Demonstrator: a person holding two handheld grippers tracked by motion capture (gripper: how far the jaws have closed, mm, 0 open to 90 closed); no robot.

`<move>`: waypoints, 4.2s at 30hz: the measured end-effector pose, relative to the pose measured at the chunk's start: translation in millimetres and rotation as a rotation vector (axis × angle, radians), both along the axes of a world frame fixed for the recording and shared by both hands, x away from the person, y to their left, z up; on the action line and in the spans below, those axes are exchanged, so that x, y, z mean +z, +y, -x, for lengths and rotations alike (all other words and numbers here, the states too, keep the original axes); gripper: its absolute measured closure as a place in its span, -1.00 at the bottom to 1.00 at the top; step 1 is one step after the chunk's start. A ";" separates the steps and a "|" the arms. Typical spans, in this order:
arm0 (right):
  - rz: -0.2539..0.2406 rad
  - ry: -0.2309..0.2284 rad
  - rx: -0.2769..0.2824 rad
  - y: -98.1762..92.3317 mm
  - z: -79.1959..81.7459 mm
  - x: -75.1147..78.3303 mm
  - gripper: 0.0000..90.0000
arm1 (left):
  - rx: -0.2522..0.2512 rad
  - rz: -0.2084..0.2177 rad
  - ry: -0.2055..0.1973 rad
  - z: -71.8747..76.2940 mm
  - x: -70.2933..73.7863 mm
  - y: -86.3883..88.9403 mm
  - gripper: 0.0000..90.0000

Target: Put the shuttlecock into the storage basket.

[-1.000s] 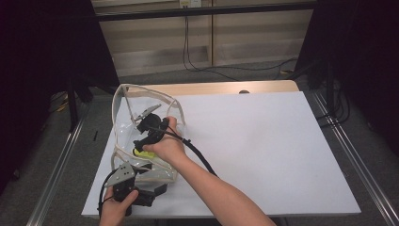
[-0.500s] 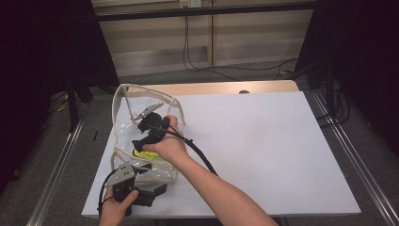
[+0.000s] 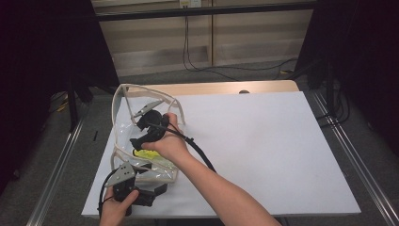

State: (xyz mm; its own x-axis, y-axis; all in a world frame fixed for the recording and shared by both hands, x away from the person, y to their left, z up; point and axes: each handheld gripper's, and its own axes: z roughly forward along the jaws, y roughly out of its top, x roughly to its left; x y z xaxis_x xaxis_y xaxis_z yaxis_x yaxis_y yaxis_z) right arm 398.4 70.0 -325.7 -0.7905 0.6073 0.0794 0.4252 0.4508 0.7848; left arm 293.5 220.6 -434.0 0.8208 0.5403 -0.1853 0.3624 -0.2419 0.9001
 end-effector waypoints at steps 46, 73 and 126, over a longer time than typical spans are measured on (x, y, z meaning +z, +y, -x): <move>-0.081 -0.027 0.036 -43.8 17.2 47.2 -0.79 | 0.011 -0.015 -0.006 1.8 1.7 -2.2 -0.95; -0.150 -0.022 0.052 -125.3 35.0 34.7 -0.87 | 0.017 -0.015 -0.005 0.5 2.0 -3.7 -0.97; -0.168 -0.025 -0.042 -237.9 52.0 -42.4 -0.88 | 0.017 -0.016 -0.005 0.6 2.0 -3.6 -0.97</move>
State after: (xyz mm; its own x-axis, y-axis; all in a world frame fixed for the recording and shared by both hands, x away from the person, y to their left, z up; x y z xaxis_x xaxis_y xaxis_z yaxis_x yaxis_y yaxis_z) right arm 346.3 -167.9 -368.2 -0.7679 0.6194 0.1632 0.4204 0.2950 0.8581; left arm 292.9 216.9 -432.0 0.8122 0.5574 -0.1721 0.3618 -0.2500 0.8981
